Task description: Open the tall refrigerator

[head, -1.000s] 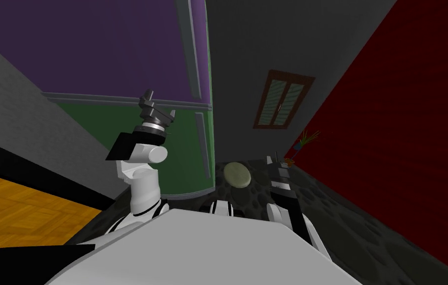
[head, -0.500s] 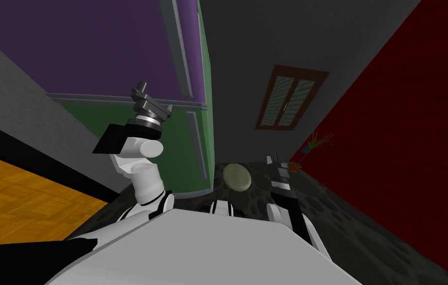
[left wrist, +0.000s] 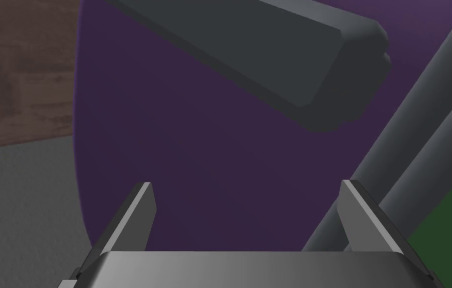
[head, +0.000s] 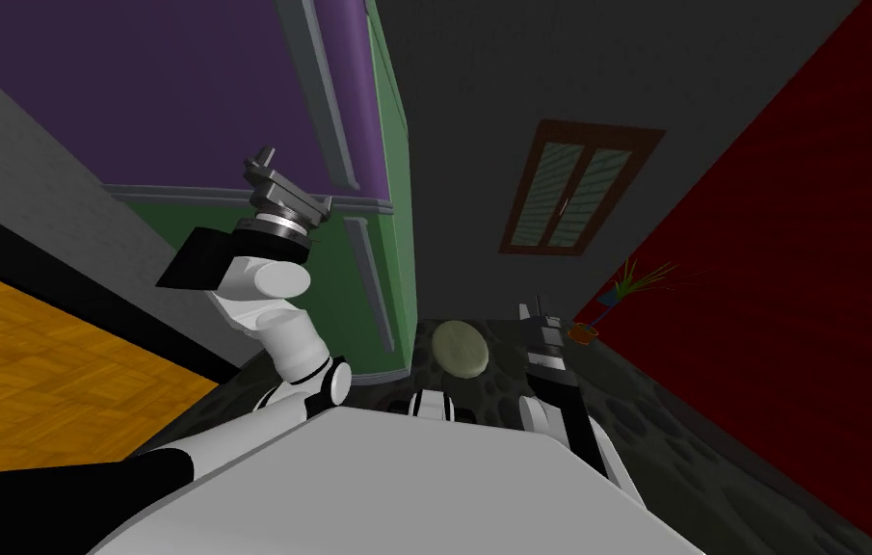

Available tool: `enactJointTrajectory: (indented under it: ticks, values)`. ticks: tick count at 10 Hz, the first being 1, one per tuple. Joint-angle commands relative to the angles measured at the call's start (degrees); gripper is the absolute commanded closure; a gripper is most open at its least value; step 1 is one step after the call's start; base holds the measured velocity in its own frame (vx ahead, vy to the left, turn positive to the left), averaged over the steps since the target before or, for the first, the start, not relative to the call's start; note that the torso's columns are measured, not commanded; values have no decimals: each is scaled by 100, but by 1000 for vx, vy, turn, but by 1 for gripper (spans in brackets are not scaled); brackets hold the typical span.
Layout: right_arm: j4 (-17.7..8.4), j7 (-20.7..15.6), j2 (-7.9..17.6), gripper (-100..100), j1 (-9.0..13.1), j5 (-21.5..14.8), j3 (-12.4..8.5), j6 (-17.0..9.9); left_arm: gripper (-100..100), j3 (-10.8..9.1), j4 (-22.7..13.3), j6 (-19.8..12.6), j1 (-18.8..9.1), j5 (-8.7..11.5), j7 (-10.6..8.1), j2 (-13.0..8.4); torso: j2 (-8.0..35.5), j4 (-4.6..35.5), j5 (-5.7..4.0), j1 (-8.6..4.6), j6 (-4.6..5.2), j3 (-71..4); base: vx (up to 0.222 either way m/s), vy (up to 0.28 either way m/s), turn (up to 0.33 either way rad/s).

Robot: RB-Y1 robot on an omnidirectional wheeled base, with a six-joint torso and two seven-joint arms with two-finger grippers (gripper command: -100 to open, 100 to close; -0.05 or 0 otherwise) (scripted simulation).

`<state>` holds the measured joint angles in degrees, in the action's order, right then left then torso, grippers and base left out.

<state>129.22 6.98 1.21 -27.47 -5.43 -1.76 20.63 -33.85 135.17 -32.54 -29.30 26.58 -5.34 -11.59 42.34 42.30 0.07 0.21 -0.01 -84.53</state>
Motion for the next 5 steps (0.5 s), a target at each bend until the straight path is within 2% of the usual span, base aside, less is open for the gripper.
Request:
enactJointTrajectory:
  ticks: [1, 5]
  values:
    - [0, 0, 0, 0, 0, 0, 0, 0, -100, -211, 2, -387, -356, 141, 16, 271, 5, 2, -4, -14, 0, 4, 41, -135, 142]
    - [0, 0, 0, 0, 0, 0, 0, 0, -100, -438, 8, -782, -732, 293, 31, 913, -9, -3, -6, -18, 2, -5, 53, -124, 83]
